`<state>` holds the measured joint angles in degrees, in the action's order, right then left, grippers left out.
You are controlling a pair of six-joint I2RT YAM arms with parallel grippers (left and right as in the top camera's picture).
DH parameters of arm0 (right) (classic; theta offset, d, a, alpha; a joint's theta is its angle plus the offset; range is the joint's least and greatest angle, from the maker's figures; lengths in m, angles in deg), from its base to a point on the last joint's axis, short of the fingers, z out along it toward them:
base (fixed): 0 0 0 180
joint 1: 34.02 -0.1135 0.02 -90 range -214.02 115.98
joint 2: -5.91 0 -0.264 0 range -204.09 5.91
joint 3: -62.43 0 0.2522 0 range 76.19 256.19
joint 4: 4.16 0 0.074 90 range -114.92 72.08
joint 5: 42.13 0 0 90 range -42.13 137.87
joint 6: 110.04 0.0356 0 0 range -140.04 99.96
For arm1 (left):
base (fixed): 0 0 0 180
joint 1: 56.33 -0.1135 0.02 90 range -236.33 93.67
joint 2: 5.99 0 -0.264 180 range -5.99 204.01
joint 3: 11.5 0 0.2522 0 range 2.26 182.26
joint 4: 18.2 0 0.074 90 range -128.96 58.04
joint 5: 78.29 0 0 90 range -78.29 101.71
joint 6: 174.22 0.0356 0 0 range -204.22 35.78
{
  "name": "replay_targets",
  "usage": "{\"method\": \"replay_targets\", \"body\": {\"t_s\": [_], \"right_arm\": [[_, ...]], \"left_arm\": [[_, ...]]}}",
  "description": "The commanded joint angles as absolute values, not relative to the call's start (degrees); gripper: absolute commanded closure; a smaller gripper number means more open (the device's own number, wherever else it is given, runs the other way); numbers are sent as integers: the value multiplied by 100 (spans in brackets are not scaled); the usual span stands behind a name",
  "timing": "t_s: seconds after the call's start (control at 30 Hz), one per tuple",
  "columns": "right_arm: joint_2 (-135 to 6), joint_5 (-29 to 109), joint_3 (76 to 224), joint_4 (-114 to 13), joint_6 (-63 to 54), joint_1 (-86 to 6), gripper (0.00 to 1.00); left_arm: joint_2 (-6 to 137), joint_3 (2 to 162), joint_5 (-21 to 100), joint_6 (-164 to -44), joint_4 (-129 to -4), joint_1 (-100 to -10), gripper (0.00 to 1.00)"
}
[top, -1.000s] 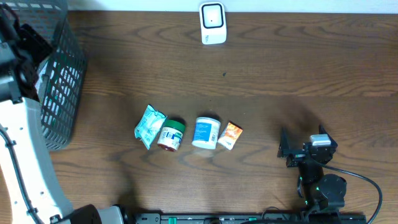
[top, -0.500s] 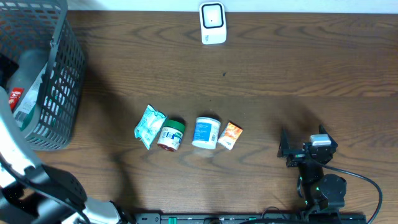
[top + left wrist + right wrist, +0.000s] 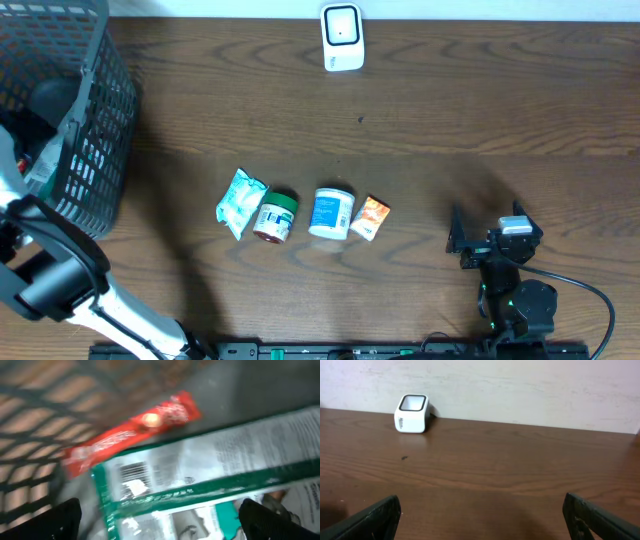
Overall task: Scan the item barcode
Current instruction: 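Grasp the green glove packet in the basket with the left gripper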
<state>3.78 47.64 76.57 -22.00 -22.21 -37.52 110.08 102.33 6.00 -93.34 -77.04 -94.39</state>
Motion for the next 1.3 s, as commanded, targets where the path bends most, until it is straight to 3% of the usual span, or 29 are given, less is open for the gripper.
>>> {"method": "replay_targets", "body": {"t_s": [0.0,0.37,0.53,0.83,1.27], "right_arm": [[402,4759,7653,-2235,-2245,-3706,1],[402,4757,7653,-2235,-2245,-3706,1],[402,4757,7653,-2235,-2245,-3706,1],[402,4757,7653,-2235,-2245,-3706,1],[402,4759,7653,-2235,-2245,-3706,1]], "left_arm": [[11465,10299,1763,-8073,-7637,-9439,2],[12018,10277,2027,-7018,-7759,-9439,2],[11869,10373,2779,-6434,-7792,-9439,2],[11559,10482,2469,-6181,-7379,-9439,2],[12492,10399,2178,-5695,-7481,-9450,2]]}}
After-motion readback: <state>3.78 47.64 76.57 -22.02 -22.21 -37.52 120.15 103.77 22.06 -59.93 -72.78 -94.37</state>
